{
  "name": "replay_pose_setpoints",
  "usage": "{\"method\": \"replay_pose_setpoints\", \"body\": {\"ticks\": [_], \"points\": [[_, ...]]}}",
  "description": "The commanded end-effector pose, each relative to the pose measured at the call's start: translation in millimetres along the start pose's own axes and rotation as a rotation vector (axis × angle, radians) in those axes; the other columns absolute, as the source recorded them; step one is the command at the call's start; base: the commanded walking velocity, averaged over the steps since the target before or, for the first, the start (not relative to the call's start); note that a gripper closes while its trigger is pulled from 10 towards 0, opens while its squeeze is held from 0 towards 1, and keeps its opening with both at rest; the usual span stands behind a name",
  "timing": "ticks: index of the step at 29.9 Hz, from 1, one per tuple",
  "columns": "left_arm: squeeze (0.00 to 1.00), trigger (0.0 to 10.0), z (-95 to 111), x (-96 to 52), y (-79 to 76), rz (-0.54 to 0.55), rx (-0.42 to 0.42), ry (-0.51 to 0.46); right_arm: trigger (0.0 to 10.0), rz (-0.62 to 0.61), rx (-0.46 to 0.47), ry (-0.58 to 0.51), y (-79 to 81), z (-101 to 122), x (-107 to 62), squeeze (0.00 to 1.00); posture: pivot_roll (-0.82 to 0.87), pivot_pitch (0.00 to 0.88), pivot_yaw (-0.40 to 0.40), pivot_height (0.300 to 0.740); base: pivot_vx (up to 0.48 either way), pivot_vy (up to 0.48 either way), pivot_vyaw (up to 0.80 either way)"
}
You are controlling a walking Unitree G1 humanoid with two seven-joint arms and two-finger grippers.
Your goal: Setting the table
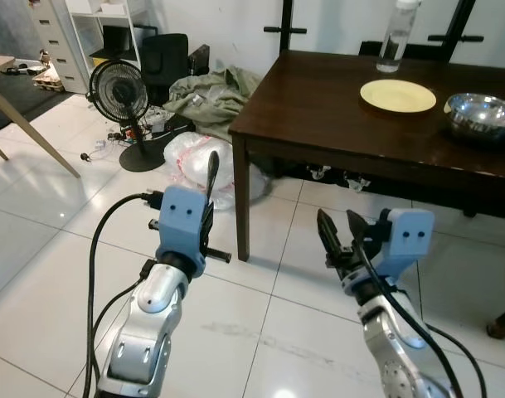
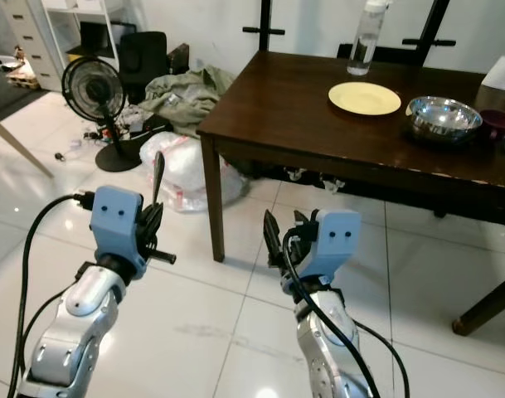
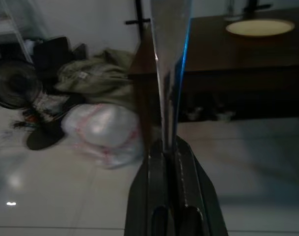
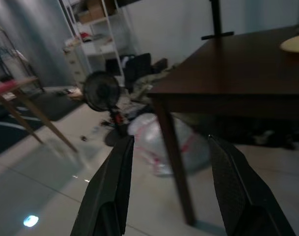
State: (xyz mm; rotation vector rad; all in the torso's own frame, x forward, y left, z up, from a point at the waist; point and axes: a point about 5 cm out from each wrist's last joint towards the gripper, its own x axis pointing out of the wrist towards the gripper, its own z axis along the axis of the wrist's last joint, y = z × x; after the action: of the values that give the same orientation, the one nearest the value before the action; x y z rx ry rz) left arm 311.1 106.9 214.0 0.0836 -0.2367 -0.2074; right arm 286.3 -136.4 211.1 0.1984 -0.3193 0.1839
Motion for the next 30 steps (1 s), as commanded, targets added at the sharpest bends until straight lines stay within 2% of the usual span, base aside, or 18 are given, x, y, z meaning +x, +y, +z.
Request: {"method": "replay_pose_setpoints", "body": {"ticks": [1,7,17,23,30], "points": [[0.00,10.0,-3.2,-1.1,0.7,0.002,-0.005,0.015,10.0,-0.008,0.001,0.016,-1.2,-3.5,-1.9,0.00,-0.05,0.074,0.129,0.740,0.000,0.000,0.79],[0.00,10.0,-3.2,-1.0,1.1,0.003,-0.005,0.019,10.0,-0.059,0.031,0.031,-7.1,-5.8,-1.9,0.00,-0.05,0.077,0.132,0.740,0.000,0.000,0.02],[0.00,10.0,-4.9,0.8,3.9,0.025,0.024,0.032,10.0,-0.062,0.017,0.030,-7.5,-5.7,-1.2,0.00,-0.05,0.078,0.134,0.740,0.000,0.000,0.00],[0.00,10.0,-8.6,3.5,10.5,0.078,0.041,0.056,10.0,-0.056,0.017,0.030,-6.4,-5.8,-1.5,0.00,-0.05,0.079,0.135,0.740,0.479,0.000,0.00],[0.00,10.0,-8.6,3.8,11.3,0.082,0.038,0.056,10.0,-0.053,0.017,0.029,-5.8,-5.4,-1.9,0.00,-0.05,0.080,0.136,0.740,0.477,0.000,0.00]]}}
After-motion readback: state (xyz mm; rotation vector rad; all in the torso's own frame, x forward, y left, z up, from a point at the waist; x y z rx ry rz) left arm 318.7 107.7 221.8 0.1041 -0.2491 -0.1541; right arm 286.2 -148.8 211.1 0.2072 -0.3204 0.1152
